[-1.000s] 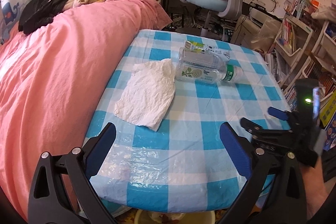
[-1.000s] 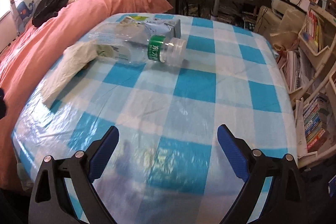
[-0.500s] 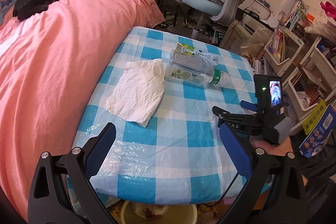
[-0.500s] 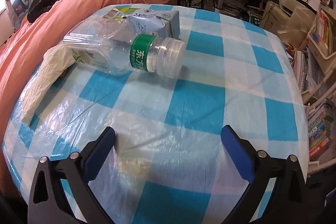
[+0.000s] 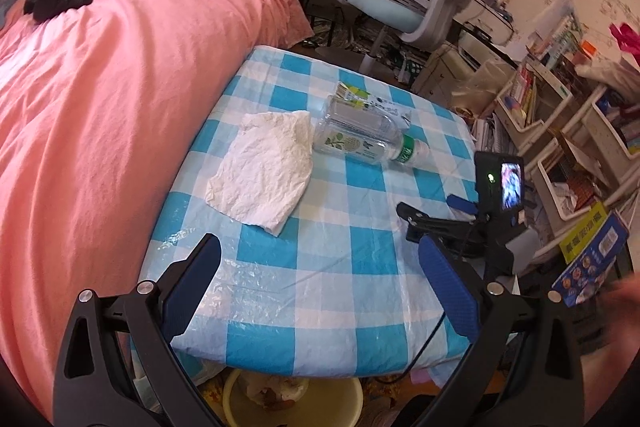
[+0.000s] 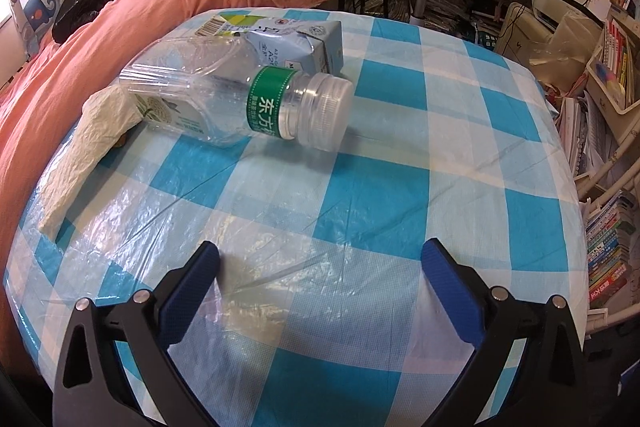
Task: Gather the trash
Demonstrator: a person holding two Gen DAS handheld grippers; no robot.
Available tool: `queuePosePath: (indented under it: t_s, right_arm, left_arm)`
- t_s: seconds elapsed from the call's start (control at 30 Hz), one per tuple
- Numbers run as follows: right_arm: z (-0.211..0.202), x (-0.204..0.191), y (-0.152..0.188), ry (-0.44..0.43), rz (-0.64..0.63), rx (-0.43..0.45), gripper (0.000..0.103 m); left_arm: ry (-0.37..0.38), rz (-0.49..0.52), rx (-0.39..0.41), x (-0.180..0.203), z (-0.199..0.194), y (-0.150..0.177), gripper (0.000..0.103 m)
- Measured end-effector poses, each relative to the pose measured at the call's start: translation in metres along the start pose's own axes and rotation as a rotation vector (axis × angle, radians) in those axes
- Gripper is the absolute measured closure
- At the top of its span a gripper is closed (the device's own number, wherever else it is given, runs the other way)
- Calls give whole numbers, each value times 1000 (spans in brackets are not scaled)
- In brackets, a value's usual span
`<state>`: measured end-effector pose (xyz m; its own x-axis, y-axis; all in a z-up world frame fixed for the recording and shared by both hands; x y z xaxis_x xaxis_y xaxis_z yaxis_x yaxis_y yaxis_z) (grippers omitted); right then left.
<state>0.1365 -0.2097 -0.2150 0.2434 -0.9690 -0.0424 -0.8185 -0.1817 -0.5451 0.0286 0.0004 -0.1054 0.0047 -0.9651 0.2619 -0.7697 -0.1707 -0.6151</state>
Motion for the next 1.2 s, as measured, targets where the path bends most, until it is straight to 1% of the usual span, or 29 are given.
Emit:
queuePosePath:
  t_s: [0.13, 0.3, 0.37, 0.43, 0.5, 0.6, 0.67, 0.83, 1.03, 1.2]
  right_arm:
    - [1, 0, -1, 0, 0, 0, 6]
    - [0, 0, 0, 0, 0, 0, 6]
    - [0, 0, 0, 0, 0, 0, 6]
    - [1, 0, -1, 0, 0, 0, 6]
    - [1, 0, -1, 0, 0, 0, 6]
    - [0, 0, 0, 0, 0, 0, 6]
    - [1, 0, -1, 0, 0, 0, 6]
    - [1, 0, -1, 0, 0, 0, 6]
    - [1, 0, -1, 0, 0, 0, 6]
    - [1, 0, -1, 0, 0, 0, 6]
  left_arm:
    - [-11, 65, -5, 10, 0, 9, 8]
    - [-55, 141, -24, 16, 6, 19, 8]
    - [-53, 162, -9, 19, 2, 17, 8]
    - [-26, 180, 8, 22, -3, 15, 8]
    - [-3, 174, 4, 22, -2, 15, 8]
    - [10, 89, -33, 11, 6, 15, 8]
    - [25, 63, -43, 10, 7, 17, 8]
    - [42, 82, -18, 15, -1, 15, 8]
    - [40, 50, -25, 10, 0, 14, 8]
    - [53, 49, -16, 10, -4, 13, 8]
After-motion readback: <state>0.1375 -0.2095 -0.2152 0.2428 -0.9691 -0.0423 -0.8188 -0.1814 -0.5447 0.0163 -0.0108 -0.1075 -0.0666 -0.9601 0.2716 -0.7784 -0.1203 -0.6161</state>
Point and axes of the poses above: each gripper's, at about its wrist camera, not at the fingertips, and z roughly the way its jaws point, x to its right, y to its underside, the point moved 10 cm from there along z, roughly the way its jaws point, and after that the axes turned 2 degrees about z, right-handed, at the moved point
